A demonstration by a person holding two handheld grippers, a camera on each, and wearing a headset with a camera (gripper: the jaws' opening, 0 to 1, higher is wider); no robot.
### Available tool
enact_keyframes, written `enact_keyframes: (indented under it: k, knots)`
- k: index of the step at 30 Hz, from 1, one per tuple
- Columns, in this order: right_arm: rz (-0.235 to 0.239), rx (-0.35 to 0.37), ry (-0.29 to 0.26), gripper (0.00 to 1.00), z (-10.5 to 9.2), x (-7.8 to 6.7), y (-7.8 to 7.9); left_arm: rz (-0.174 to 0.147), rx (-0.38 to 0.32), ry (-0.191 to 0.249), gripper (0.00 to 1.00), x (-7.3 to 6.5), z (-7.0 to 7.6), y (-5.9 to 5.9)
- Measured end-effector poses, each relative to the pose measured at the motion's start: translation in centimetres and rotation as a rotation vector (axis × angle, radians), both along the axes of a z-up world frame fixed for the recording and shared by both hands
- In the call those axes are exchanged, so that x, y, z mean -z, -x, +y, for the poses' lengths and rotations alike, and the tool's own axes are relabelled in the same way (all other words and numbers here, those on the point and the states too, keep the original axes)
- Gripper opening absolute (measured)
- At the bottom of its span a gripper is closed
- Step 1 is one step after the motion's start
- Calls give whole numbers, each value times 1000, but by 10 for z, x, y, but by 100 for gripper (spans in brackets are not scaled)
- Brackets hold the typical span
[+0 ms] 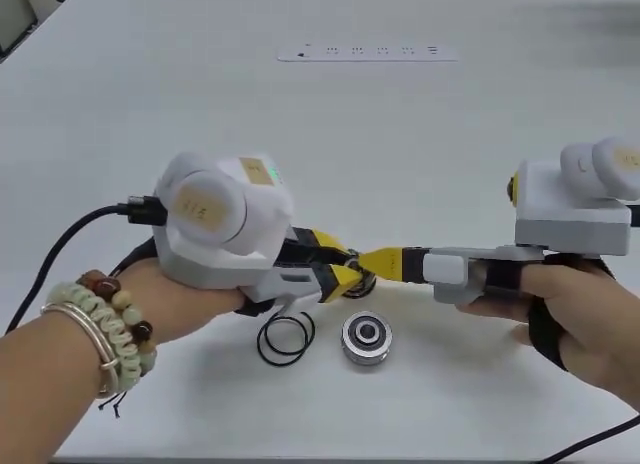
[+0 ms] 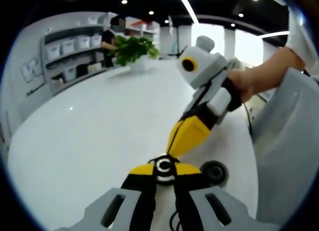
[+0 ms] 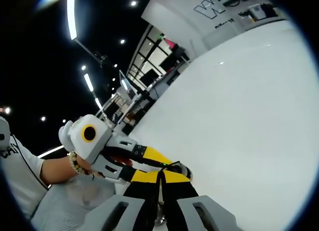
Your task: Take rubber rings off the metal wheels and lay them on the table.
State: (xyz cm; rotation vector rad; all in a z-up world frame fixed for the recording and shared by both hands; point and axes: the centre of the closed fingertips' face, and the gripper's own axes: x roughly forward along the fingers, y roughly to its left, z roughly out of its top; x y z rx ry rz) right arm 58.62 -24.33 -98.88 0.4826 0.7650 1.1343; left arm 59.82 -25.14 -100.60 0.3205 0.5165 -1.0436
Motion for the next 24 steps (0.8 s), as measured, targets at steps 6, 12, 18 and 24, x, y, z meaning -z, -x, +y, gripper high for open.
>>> enact_keyframes:
  k: [6,12,18,24]
  knots:
    - [15,24,-3,0,-1,3,-6,3,-5,1,14,0,1,-1]
    - [23,47,20,0,-5,9,-10,21,-3,5,14,0,2,-1]
    - [17,56,39,0,-6,11,-11,11,25,56,13,-19,3,0]
    - [32,88,11,0,-11,6,-14,-24,47,69,26,-41,8,2]
